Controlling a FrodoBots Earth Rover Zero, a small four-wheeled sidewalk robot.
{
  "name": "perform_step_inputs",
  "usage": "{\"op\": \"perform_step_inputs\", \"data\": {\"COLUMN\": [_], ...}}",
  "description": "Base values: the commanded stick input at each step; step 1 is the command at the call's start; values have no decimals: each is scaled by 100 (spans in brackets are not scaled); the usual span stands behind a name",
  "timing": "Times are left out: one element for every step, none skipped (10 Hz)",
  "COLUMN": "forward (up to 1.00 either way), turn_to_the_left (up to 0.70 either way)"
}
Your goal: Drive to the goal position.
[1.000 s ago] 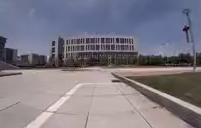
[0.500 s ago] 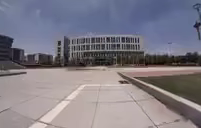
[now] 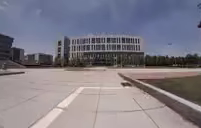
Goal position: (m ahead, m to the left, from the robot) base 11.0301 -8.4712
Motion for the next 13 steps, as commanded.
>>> {"op": "perform_step_inputs", "data": {"forward": [70, 70, 70, 70, 70, 70, 70, 70, 70, 70, 70, 70, 70], "turn_to_the_left": [0, 0, 0, 0, 0, 0, 0, 0, 0, 0, -25, 0, 0]}}
